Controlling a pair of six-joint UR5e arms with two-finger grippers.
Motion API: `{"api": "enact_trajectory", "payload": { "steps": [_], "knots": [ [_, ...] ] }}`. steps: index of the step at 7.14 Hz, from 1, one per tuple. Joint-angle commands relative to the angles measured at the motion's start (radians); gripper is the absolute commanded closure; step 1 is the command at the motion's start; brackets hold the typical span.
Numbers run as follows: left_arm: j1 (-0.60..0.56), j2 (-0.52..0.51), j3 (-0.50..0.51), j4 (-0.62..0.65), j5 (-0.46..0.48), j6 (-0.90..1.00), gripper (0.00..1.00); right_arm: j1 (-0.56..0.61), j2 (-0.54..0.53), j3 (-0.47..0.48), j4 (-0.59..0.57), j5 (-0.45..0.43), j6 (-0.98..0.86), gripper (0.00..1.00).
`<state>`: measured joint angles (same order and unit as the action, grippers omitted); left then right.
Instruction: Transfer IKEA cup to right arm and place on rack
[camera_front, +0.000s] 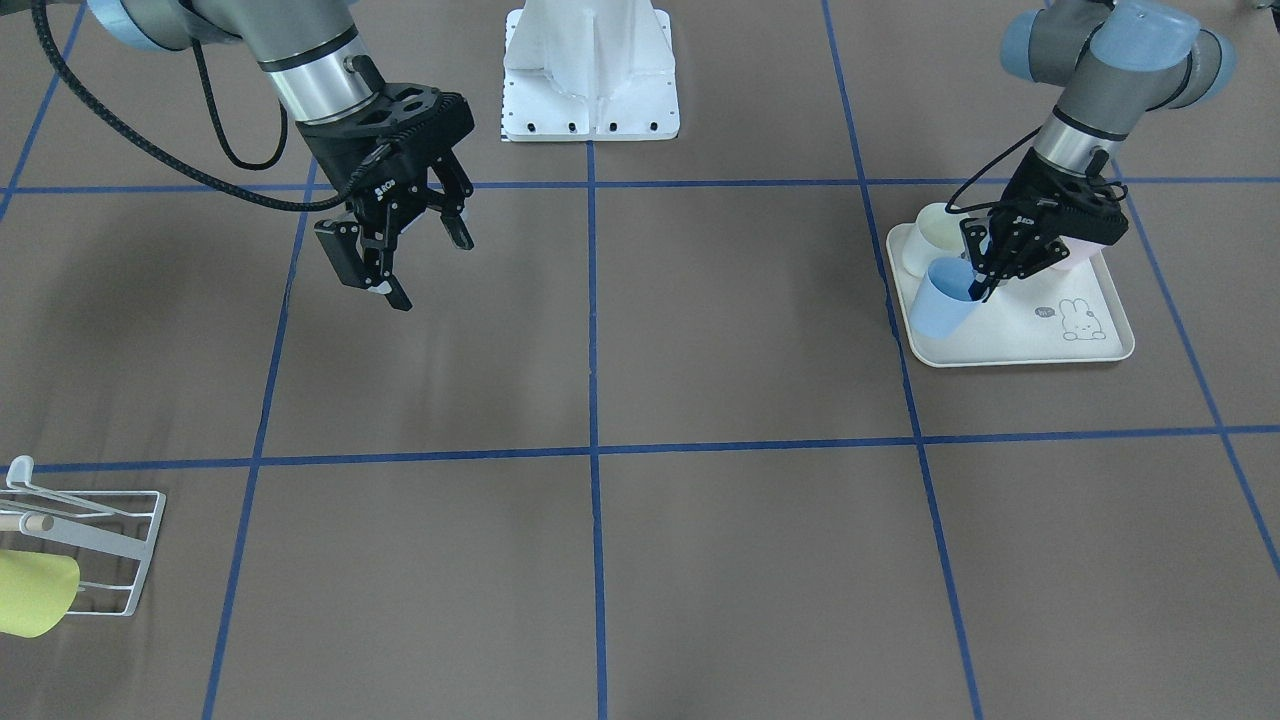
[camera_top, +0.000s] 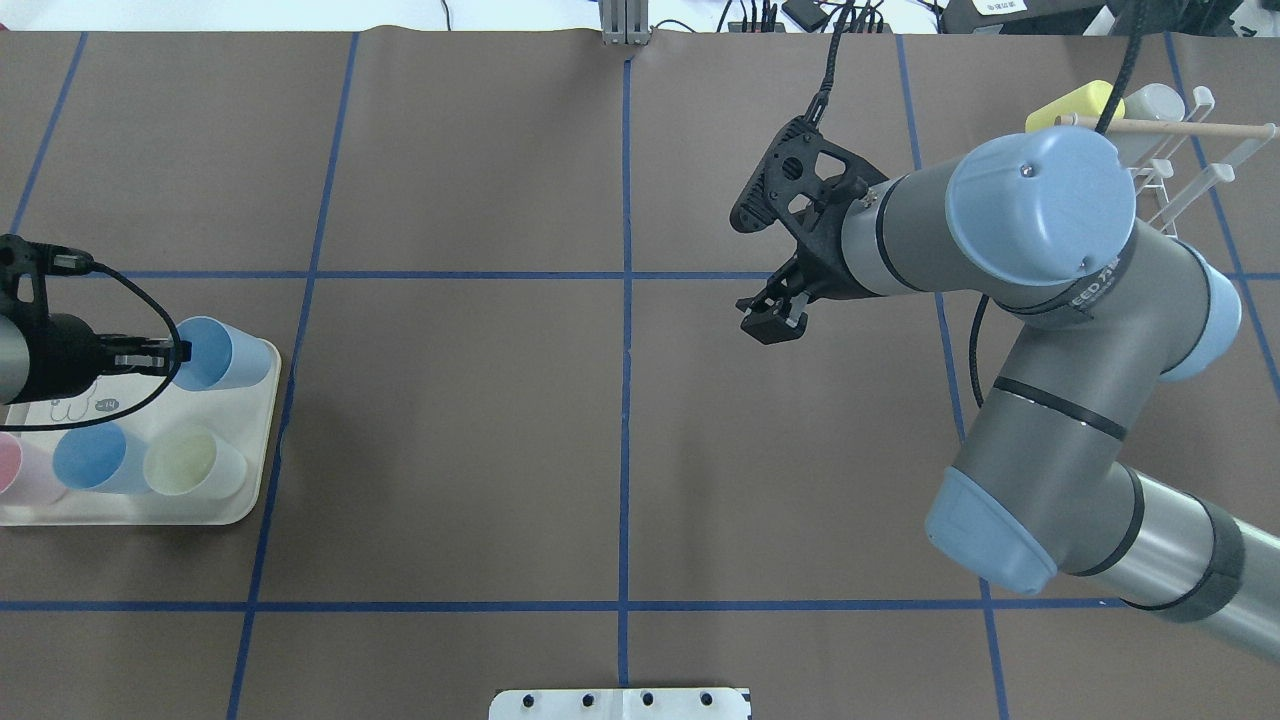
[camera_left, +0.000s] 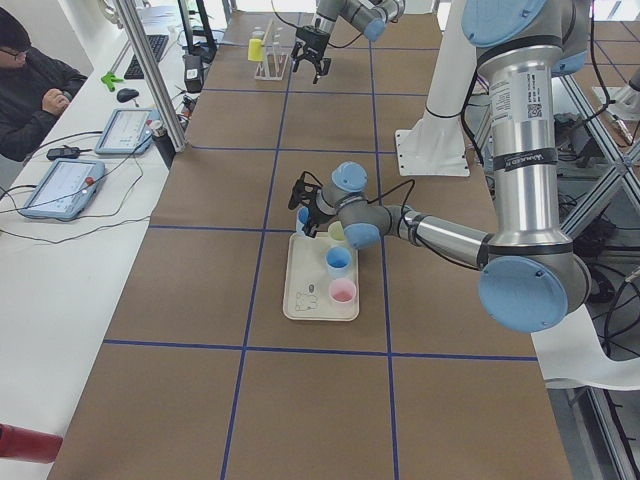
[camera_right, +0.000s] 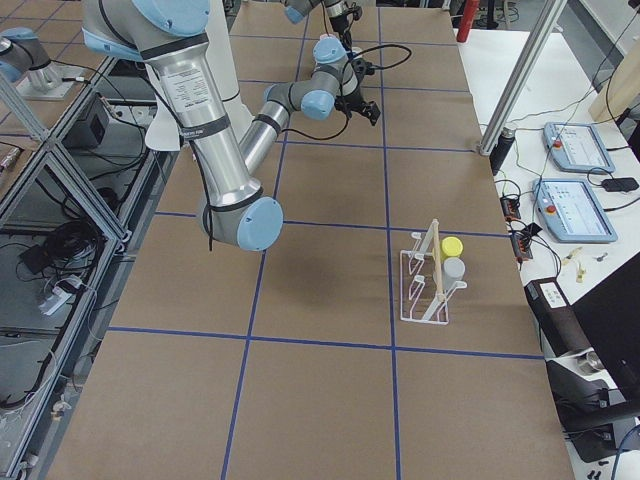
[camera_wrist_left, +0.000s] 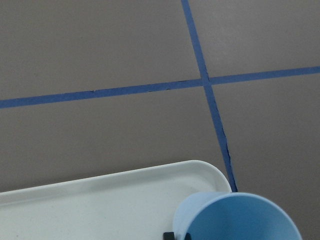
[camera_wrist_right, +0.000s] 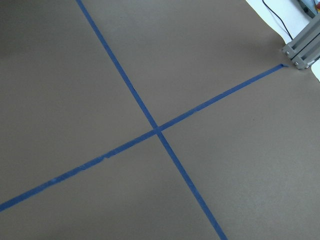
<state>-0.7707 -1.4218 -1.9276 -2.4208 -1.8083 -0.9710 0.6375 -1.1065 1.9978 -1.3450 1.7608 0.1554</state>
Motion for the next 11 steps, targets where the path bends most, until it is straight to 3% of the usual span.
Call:
{"api": "enact_trajectory", "payload": {
  "steps": [1, 3, 5, 7, 8, 9, 11],
  "knots": [
    [-0.018, -0.009, -0.153, 0.113, -0.005, -0.015, 1.0, -0.045, -0.003, -0.028, 0.133, -0.004, 0.045, 0.01],
    [-0.012, -0.058, -0.224, 0.129, -0.076, -0.088, 1.0, -0.129, -0.021, -0.083, 0.35, -0.072, 0.058, 0.01],
    [0.005, -0.23, -0.22, 0.126, -0.08, -0.185, 1.0, -0.2, -0.019, -0.17, 0.584, -0.089, 0.056, 0.01],
    [0.085, -0.333, -0.218, 0.12, -0.048, -0.187, 1.0, -0.248, -0.013, -0.203, 0.679, -0.089, 0.05, 0.01],
    [0.115, -0.341, -0.217, 0.127, -0.058, -0.237, 1.0, -0.257, -0.016, -0.208, 0.748, -0.09, 0.052, 0.01],
    [0.135, -0.341, -0.215, 0.128, -0.063, -0.459, 1.0, -0.263, -0.016, -0.23, 0.835, -0.092, 0.05, 0.02],
    [0.182, -0.359, -0.217, 0.115, -0.062, -0.555, 1.0, -0.265, -0.015, -0.289, 0.998, -0.092, 0.047, 0.02]
  ]
}}
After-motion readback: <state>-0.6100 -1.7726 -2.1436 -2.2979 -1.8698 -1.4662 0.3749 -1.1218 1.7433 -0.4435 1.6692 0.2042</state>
